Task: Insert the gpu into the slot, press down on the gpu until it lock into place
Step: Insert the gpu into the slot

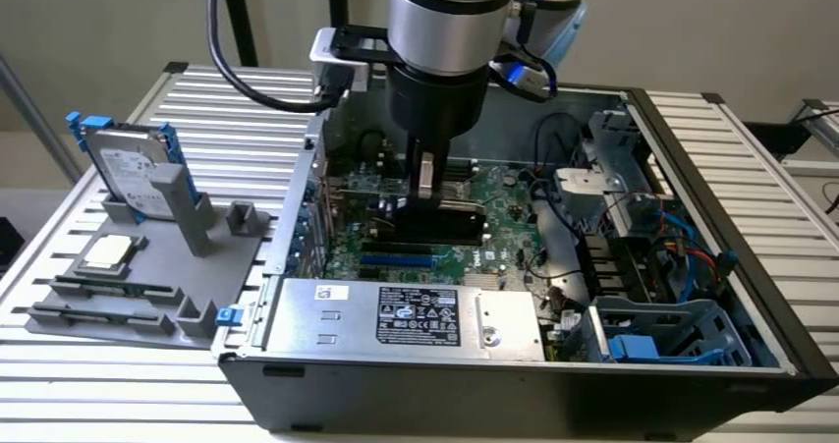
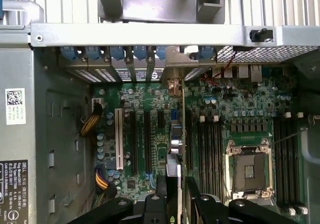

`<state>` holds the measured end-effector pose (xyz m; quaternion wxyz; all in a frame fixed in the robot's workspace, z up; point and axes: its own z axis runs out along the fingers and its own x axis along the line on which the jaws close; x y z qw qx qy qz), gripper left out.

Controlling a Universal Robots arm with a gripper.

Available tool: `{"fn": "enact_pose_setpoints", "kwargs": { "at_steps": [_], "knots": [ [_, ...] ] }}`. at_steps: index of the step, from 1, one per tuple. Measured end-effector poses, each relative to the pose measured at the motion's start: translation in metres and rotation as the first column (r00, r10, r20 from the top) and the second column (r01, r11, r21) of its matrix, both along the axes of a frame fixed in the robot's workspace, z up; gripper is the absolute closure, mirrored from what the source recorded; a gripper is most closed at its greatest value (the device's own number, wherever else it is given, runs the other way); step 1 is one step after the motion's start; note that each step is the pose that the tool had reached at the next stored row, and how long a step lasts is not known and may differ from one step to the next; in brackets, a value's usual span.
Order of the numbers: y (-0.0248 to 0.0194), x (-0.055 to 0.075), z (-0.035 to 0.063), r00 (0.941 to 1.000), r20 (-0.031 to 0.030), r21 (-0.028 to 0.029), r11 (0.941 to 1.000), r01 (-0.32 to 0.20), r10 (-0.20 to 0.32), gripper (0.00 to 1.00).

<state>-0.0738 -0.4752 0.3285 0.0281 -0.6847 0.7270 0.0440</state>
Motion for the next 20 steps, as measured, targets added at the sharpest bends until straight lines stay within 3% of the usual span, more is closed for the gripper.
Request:
{"fn": "enact_pose_setpoints", "kwargs": {
  "at_steps": [10,20],
  "knots": [
    [0.0000,0.000,-0.0144,1.0000,-0.0032,0.0016,1.0000,0.000,0.000,0.74],
    [0.0000,0.000,-0.0214,0.9997,-0.0236,0.0084,1.0000,0.000,0.000,0.74]
  ]
}}
